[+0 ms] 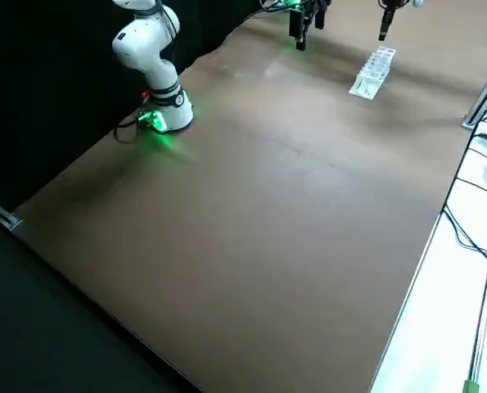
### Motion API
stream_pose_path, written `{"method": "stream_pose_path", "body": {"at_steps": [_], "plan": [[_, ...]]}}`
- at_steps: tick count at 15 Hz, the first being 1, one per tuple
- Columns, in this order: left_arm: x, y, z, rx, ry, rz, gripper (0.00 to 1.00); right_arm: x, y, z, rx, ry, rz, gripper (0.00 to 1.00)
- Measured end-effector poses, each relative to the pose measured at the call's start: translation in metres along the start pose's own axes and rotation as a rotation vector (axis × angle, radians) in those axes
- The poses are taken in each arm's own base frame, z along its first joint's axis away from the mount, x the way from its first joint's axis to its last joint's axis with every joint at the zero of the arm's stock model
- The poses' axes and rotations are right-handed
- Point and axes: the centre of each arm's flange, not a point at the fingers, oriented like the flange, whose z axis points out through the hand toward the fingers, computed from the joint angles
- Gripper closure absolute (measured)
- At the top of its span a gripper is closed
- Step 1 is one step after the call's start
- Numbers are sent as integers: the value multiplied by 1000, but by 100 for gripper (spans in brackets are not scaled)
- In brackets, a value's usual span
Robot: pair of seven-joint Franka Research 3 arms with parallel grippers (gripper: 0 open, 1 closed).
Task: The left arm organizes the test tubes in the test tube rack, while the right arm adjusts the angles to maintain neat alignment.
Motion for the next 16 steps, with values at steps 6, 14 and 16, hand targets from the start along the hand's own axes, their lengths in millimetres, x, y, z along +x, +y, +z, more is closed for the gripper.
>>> {"method": "stream_pose_path", "body": {"at_steps": [6, 14, 16], "plan": [[-4, -2, -25, -6, 4, 3, 82, 0, 0, 0, 0, 0, 0, 0], [-12, -7, -65, -11, 9, 6, 82, 0, 0, 0, 0, 0, 0, 0], [-11, -8, -65, -11, 10, 4, 82, 0, 0, 0, 0, 0, 0, 0]]}}
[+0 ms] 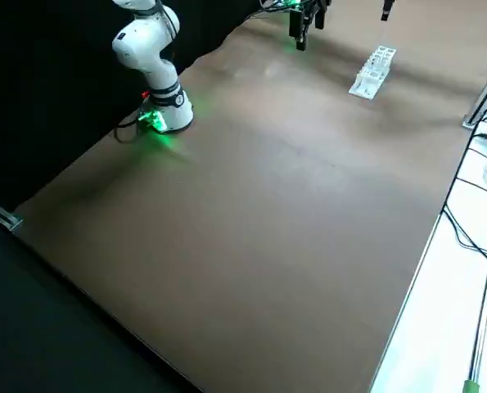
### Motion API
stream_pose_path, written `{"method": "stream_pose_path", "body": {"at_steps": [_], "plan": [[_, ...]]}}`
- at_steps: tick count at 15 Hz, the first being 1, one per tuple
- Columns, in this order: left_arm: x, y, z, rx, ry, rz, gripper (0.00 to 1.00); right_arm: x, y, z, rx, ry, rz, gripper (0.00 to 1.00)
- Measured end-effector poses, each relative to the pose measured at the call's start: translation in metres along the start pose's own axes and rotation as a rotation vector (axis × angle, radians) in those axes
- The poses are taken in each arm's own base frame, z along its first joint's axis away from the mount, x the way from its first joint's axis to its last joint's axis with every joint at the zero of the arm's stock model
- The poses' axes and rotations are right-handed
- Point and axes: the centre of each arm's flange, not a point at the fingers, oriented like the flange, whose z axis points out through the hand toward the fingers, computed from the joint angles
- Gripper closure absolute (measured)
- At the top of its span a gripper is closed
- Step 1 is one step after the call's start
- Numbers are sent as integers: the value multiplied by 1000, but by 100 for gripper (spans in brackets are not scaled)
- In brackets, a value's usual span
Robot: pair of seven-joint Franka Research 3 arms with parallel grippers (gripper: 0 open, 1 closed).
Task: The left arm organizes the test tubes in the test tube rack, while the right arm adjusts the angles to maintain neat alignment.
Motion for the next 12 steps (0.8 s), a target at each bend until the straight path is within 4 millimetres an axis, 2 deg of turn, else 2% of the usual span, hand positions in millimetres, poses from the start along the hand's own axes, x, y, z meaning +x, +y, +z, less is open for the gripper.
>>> {"method": "stream_pose_path", "body": {"at_steps": [4, 12], "plan": [[10, -8, -1, 1, 14, -18, 82, 0, 0, 0, 0, 0, 0, 0], [23, -7, -4, -49, 71, -30, 82, 0, 0, 0, 0, 0, 0, 0]]}}
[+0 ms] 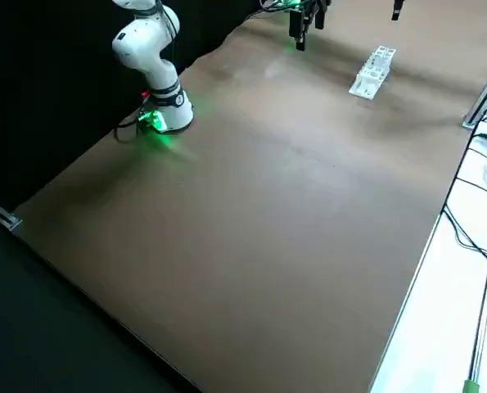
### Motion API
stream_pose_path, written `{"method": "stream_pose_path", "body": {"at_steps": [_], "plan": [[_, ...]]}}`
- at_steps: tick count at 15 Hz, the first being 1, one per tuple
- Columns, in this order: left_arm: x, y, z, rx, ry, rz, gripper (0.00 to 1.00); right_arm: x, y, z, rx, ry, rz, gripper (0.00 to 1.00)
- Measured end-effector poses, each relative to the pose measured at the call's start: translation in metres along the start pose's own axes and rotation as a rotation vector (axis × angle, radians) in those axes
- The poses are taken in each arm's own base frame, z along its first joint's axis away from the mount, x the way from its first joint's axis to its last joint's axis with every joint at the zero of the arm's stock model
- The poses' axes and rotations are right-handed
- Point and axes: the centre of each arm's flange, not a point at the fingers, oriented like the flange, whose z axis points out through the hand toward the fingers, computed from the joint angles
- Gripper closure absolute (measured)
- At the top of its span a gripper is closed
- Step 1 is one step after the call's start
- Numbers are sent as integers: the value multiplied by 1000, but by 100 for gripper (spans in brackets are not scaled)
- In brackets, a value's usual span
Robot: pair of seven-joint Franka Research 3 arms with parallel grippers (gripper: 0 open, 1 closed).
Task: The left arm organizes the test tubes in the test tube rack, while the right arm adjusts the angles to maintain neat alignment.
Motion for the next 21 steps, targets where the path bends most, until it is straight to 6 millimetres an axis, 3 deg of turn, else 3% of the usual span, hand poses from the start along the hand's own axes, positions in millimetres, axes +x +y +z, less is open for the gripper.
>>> {"method": "stream_pose_path", "body": {"at_steps": [6, 21], "plan": [[4, 2, 20, -4, 8, -1, 82, 0, 0, 0, 0, 0, 0, 0], [-2, 5, 34, 14, -12, 8, 82, 0, 0, 0, 0, 0, 0, 0]]}}
